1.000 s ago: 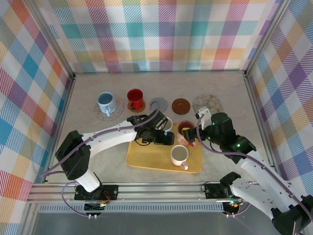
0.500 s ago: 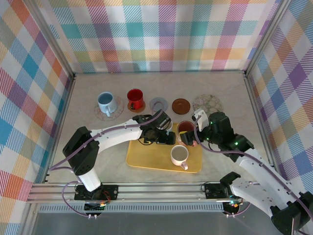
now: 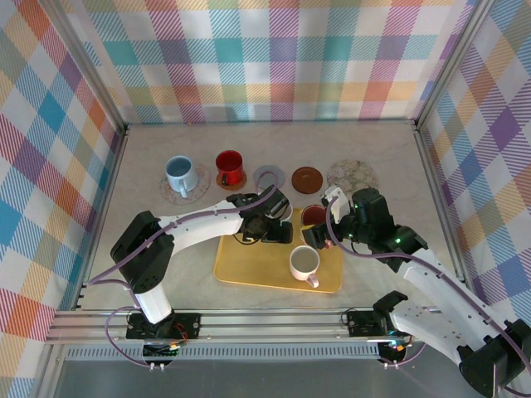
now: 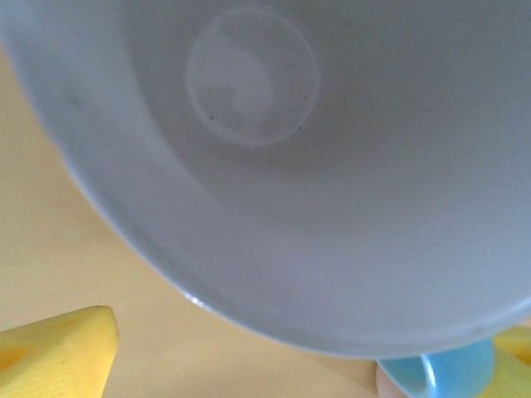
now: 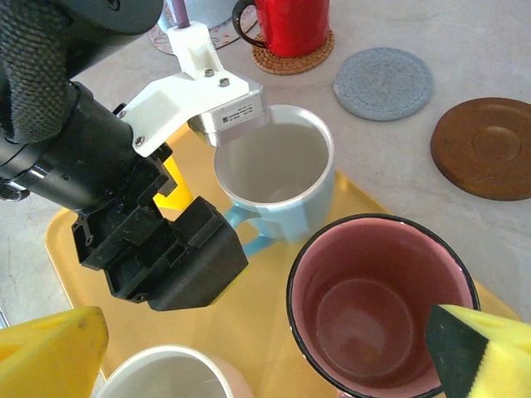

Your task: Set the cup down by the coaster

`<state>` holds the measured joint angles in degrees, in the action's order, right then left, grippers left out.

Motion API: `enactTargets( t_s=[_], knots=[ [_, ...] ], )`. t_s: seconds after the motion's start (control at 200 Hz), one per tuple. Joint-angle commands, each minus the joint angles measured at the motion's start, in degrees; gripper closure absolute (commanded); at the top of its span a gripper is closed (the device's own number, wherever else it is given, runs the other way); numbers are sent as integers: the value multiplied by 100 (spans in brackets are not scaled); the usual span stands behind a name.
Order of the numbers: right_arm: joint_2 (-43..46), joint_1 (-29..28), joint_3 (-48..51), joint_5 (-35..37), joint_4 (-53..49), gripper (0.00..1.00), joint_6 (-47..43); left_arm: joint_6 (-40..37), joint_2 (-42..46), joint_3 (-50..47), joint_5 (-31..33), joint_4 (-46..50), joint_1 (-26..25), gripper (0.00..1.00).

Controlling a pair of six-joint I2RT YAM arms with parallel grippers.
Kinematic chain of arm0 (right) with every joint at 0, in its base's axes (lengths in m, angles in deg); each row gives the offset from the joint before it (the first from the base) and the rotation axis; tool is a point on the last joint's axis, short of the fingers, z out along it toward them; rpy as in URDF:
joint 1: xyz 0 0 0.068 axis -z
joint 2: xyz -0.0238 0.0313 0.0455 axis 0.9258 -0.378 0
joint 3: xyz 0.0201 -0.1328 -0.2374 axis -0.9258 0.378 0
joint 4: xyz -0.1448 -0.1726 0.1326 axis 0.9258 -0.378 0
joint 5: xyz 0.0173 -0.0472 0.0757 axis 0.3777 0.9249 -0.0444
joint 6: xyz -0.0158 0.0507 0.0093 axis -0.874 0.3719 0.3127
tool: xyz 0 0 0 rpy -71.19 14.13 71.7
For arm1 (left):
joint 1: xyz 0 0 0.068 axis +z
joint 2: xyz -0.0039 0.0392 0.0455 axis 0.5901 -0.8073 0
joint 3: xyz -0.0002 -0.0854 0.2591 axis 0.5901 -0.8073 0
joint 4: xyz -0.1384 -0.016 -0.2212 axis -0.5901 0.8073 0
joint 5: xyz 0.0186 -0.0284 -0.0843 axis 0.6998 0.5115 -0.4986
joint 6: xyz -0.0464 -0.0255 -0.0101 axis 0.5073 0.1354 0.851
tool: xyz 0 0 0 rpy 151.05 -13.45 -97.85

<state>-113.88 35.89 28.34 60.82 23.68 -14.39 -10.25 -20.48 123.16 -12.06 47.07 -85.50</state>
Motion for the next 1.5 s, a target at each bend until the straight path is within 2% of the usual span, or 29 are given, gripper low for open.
enactTargets(
  t_s=[0.0,0.22,0.39,0.565,0.835,1.095,1.285,1.37,1.495],
  knots=[
    [36,-33,39,-236,145,1,-176,-2,102,-66,202,296,91,12],
    [302,-40,279,-367,509,1,-292,-153,223,-96,373,521,186,27],
    [299,-36,325,-486,593,1,-586,-336,167,-58,332,465,195,35],
    [183,-36,346,-721,685,1,-730,-486,-3,42,121,269,175,40],
    [22,-33,363,-1066,610,1,-1021,-754,-447,481,184,476,76,46],
    [-52,-40,430,-1085,684,1,-1092,-907,-584,682,450,705,69,52],
    [-127,-36,422,-1070,716,1,-1136,-994,-671,760,428,707,60,57],
    [-182,-36,397,-1027,706,1,-1145,-996,-708,788,360,707,56,63],
    [-241,-35,362,-1024,718,1,-1145,-1043,-743,805,384,725,32,63]
  ],
)
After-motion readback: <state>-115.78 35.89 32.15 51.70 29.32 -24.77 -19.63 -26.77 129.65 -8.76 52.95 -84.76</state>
